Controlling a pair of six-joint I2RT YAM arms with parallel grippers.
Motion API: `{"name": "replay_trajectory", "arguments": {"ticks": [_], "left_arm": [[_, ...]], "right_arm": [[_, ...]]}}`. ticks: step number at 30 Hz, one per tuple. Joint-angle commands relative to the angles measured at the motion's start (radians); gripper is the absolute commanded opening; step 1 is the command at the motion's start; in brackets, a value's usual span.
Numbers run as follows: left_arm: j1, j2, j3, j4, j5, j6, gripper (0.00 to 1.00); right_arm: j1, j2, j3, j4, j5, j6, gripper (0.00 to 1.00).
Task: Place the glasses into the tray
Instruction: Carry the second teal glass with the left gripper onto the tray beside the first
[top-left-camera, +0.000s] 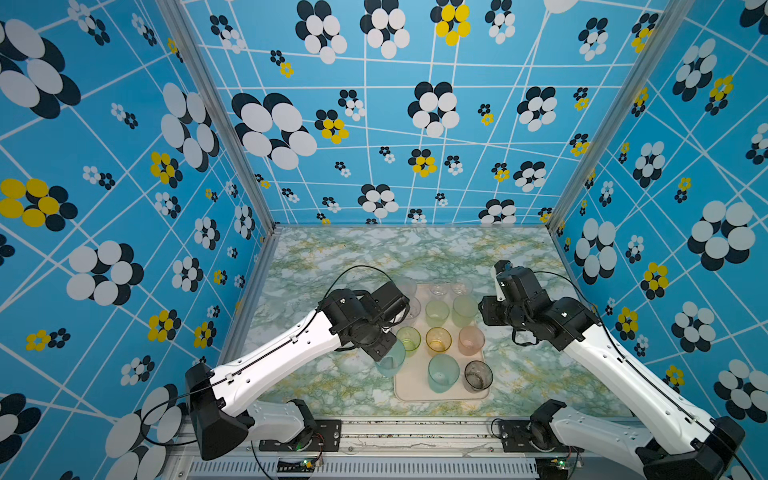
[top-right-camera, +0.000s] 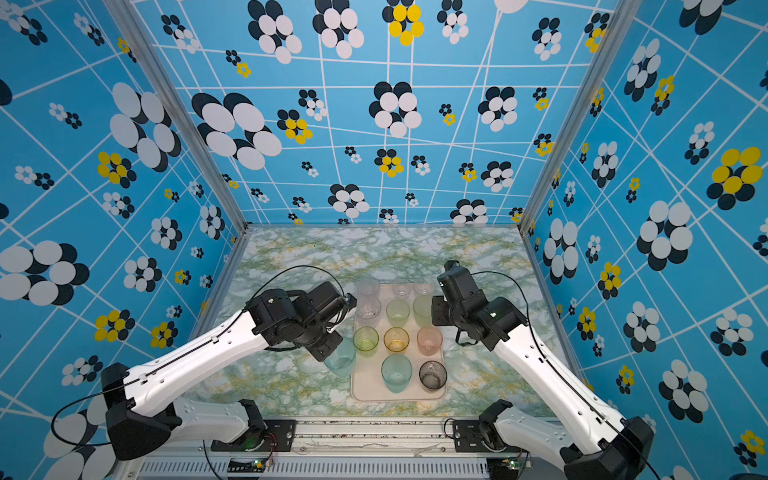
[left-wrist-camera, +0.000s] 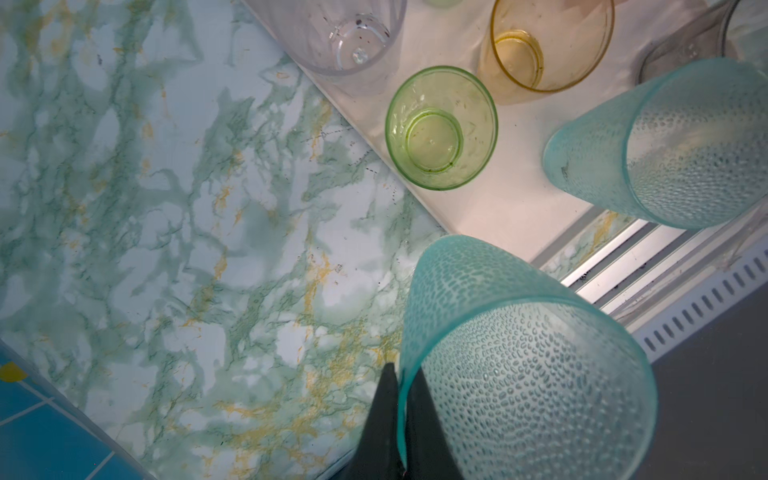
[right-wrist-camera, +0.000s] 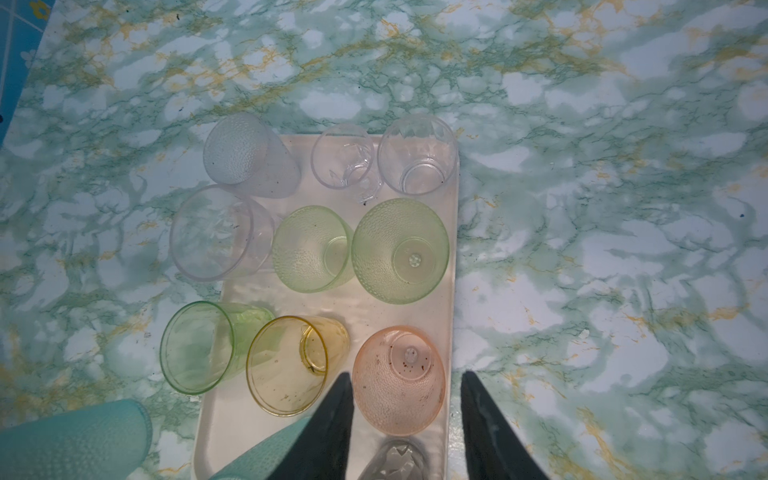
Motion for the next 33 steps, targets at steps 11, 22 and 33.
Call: {"name": "replay_trajectory", "arguments": {"ticks": [11, 22, 33], "left_arm": [[-0.099, 0.122, -0.09, 0.199, 0.065, -0.048, 0.04], [-0.099, 0.149, -0.124, 0.25, 0.062, -0.048, 0.05], [-0.099, 0.162, -0.151, 0.256, 0.024, -0.048, 0.05]], "right_arm": [[-0.009, -0.025, -0.01, -0.019, -0.01, -0.007, 0.45], [-0.009, -0.021, -0.007, -0.023, -0.008, -0.012, 0.45], [-0.008, -0.022, -0.004, -0.031, -0.003, -0.012, 0.45]]}}
